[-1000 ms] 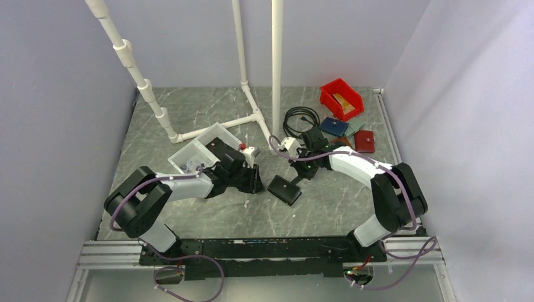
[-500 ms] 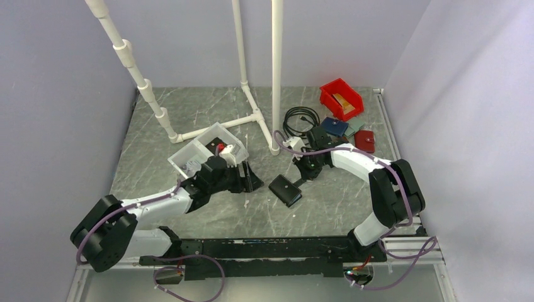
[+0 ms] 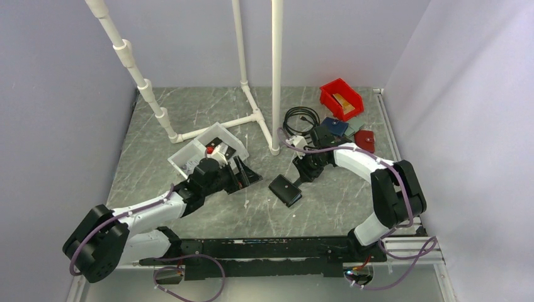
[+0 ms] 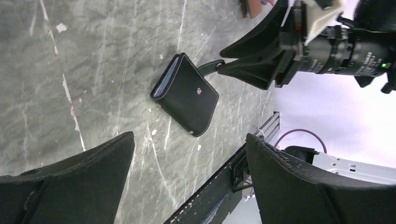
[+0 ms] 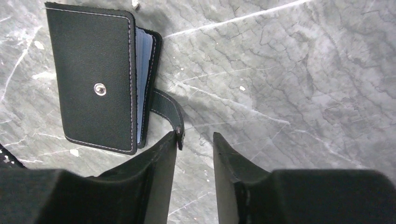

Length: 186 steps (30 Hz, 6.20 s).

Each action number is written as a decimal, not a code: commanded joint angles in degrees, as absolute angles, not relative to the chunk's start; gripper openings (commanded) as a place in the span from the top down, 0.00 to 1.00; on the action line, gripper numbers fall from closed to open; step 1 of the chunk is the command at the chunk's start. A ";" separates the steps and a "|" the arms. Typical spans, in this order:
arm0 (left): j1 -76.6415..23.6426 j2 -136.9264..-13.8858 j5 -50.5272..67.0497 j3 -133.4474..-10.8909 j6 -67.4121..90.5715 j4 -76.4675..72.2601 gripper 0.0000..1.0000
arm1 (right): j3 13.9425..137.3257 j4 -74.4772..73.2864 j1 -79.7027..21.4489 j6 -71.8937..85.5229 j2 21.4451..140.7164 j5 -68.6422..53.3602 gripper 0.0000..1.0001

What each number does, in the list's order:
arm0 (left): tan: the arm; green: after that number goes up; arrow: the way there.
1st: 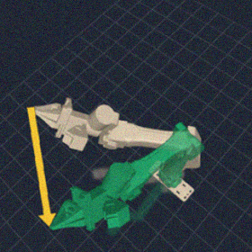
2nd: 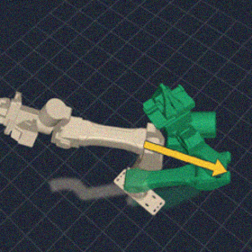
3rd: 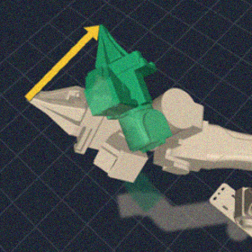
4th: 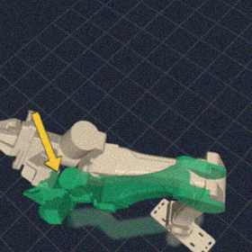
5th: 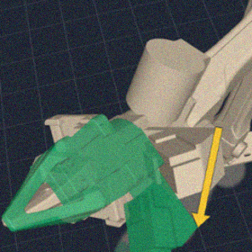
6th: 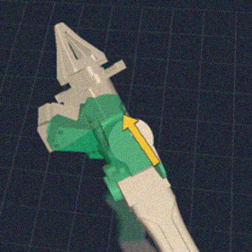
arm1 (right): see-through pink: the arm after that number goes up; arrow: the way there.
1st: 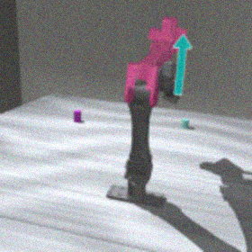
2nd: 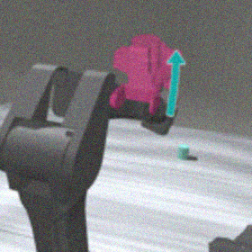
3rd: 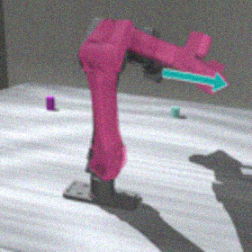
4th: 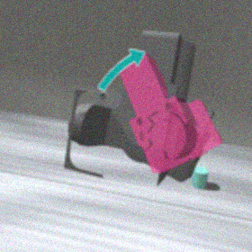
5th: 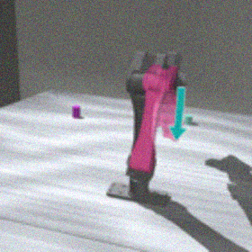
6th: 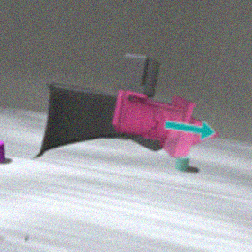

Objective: Take the credit cards out of the card holder
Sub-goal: Open the card holder at the center of the board.

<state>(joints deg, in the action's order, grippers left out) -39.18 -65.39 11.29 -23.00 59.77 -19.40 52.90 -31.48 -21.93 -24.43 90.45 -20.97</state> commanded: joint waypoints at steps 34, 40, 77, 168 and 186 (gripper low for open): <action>-50.24 -84.22 0.18 -39.03 65.38 -5.97 0.21 | 54.45 -30.35 -29.71 -25.58 89.54 -27.27 1.00; -50.21 -84.93 0.38 -38.47 65.24 -7.56 0.21 | 53.91 -28.75 -29.63 -24.12 89.76 -22.80 0.99; -50.20 -91.83 6.23 -37.71 63.61 -14.74 0.30 | 55.10 -30.37 -25.84 -22.54 90.88 -25.46 0.58; -47.96 -84.13 5.26 -34.40 57.88 -11.02 0.96 | 59.93 -46.30 -28.87 -36.42 91.22 -59.24 0.68; -46.73 -86.54 1.77 -41.20 45.71 9.79 0.78 | 56.75 -35.53 -34.46 -27.48 93.25 -40.97 0.79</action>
